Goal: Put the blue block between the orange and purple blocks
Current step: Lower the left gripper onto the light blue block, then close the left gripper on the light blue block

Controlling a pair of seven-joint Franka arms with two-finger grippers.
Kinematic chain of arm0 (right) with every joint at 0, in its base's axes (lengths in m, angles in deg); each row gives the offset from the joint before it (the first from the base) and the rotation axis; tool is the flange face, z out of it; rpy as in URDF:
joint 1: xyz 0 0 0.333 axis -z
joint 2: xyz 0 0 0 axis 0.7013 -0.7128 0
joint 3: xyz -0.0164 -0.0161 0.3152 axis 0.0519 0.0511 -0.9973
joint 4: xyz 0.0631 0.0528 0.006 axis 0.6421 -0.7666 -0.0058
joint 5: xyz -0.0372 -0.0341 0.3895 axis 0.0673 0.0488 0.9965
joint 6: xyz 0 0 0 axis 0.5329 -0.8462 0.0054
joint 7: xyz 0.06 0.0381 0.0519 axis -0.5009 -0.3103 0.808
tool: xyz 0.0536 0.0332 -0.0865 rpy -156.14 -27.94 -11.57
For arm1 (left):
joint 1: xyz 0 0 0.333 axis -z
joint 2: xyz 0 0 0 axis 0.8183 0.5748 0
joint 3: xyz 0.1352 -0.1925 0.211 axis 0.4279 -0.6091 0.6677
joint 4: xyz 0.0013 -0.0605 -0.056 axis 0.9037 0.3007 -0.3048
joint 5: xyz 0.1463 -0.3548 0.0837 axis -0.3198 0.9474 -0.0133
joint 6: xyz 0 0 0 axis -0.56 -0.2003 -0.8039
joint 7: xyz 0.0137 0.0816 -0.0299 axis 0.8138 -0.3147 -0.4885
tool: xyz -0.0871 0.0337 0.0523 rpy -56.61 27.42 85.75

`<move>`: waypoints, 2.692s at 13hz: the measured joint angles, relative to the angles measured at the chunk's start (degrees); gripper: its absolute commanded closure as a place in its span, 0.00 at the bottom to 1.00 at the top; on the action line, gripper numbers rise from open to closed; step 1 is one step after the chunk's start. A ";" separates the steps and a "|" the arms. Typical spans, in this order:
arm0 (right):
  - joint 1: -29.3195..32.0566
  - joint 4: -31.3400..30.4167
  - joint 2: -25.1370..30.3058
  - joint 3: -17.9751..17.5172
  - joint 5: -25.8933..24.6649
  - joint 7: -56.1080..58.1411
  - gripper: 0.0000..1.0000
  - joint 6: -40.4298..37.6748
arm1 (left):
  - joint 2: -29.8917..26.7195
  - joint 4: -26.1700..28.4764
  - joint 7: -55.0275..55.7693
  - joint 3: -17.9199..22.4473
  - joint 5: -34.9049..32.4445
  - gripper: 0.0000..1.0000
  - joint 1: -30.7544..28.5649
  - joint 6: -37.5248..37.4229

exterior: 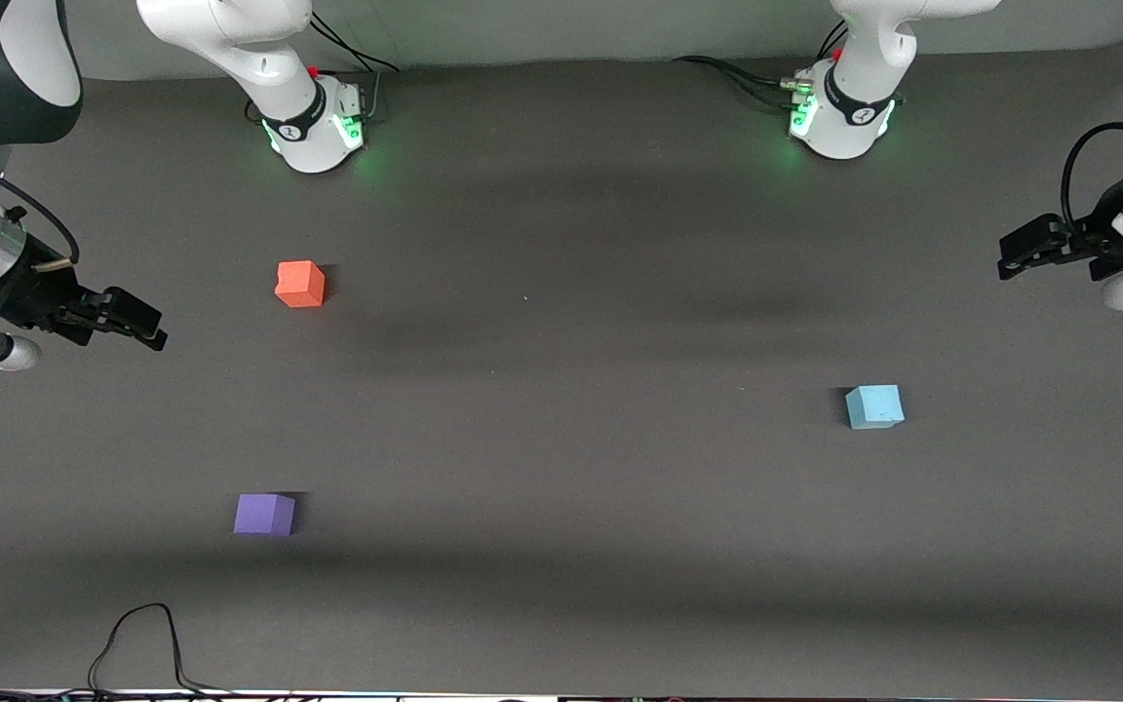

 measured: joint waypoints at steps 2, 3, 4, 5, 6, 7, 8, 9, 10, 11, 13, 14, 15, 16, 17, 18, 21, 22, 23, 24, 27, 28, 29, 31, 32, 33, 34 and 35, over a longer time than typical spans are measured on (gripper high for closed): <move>0.00 -0.03 0.00 0.00 0.00 0.00 0.00 0.04 | 0.01 0.00 0.00 0.00 -0.01 0.00 0.00 -0.05; 0.00 -0.04 0.00 0.00 0.00 0.00 0.00 0.06 | 0.02 0.00 0.00 0.00 -0.01 0.00 0.00 -0.10; 0.00 -0.05 0.00 0.00 0.00 0.00 0.00 0.07 | 0.05 0.00 0.00 0.00 -0.01 0.00 0.00 -0.17; 0.00 -0.05 0.00 0.00 0.00 0.00 0.00 0.09 | 0.09 0.02 0.00 0.00 -0.01 0.00 0.00 -0.21; 0.00 -0.05 0.00 0.00 0.00 0.00 0.00 0.10 | 0.20 0.08 0.00 0.00 -0.01 0.00 0.00 -0.21; -0.01 -0.05 0.00 0.00 0.00 0.00 0.00 0.11 | 0.39 0.24 0.00 -0.01 -0.01 0.00 0.00 -0.19; -0.06 -0.05 0.00 0.00 0.00 0.00 0.00 0.13 | 0.58 0.81 0.00 -0.06 -0.01 0.00 0.00 0.21; -0.22 -0.05 0.00 -0.02 0.00 0.00 0.00 0.14 | 0.72 1.91 0.00 -0.15 -0.01 0.00 0.02 1.36; -0.49 -0.08 0.00 -0.03 0.00 0.00 0.00 0.15 | 0.82 3.74 0.00 -0.27 -0.01 0.00 0.10 3.37; -0.72 -0.19 0.00 -0.03 0.00 0.00 0.00 0.15 | 0.94 5.83 0.00 -0.33 -0.01 0.00 0.22 5.67; -0.90 -0.53 0.00 -0.03 0.00 0.00 0.00 0.18 | 1.28 10.63 0.00 -0.37 -0.01 0.00 0.36 11.30; -0.90 -0.57 0.00 -0.03 0.00 0.00 0.00 0.21 | 1.48 13.52 0.00 -0.38 -0.01 0.00 0.51 14.82; -0.90 -0.58 0.00 -0.03 0.00 0.00 0.00 0.21 | 1.66 16.25 0.00 -0.39 -0.01 0.00 0.78 18.20; -0.90 -0.61 0.00 -0.03 0.00 0.00 0.00 0.21 | 1.93 19.22 0.00 -0.41 -0.01 0.00 1.18 22.08; -0.90 -0.64 0.00 -0.03 0.00 0.00 0.00 0.22 | 2.42 22.02 0.04 -0.44 0.02 0.00 1.67 26.16; -0.90 -0.67 0.00 -0.03 0.00 0.00 0.00 0.22 | 3.16 24.53 0.06 -0.45 0.06 0.00 2.05 30.17; -0.90 -0.78 0.00 -0.02 0.00 0.00 0.00 0.23 | 7.40 28.70 0.07 -0.39 0.11 0.00 2.31 38.51; -0.89 -0.95 0.02 0.02 0.00 0.00 0.00 0.23 | 9.13 28.88 0.07 -0.29 0.11 0.00 2.26 40.49; -0.89 -1.14 0.04 0.08 0.00 0.00 0.00 0.24 | 10.91 29.02 0.07 -0.15 0.11 0.00 2.22 42.59; -0.89 -1.25 0.04 0.11 0.00 0.00 0.00 0.24 | 12.74 29.12 0.07 -0.02 0.11 0.00 2.16 44.88; -0.89 -1.28 0.05 0.11 0.00 0.00 0.00 0.24 | 18.74 29.22 0.07 0.25 0.11 0.00 1.84 51.43; -0.89 -1.31 0.05 0.13 0.00 0.00 0.00 0.24 | 20.82 29.21 0.07 0.27 0.11 0.00 1.81 53.44; -0.89 -1.34 0.05 0.14 0.00 0.00 0.00 0.24 | 22.67 29.20 0.08 0.26 0.11 0.00 1.81 55.25; -0.89 -1.38 0.05 0.19 0.00 0.00 0.00 0.24 | 25.19 29.15 0.09 0.24 0.11 0.02 1.81 57.01; -0.89 -1.38 0.05 0.22 0.00 0.00 0.00 0.24 | 25.66 29.14 0.09 0.19 0.11 0.32 1.83 57.13; -0.89 -1.39 0.05 0.24 0.00 0.00 0.00 0.24 | 25.75 29.13 0.11 0.15 0.11 0.60 1.85 57.13; -0.89 -1.40 0.06 0.25 0.00 0.00 0.00 0.24 | 25.75 29.09 0.18 0.15 0.11 0.68 1.85 57.13; -0.89 -1.42 0.05 0.26 0.00 0.00 0.00 0.24 | 25.75 29.01 0.22 0.16 0.11 0.69 1.85 57.09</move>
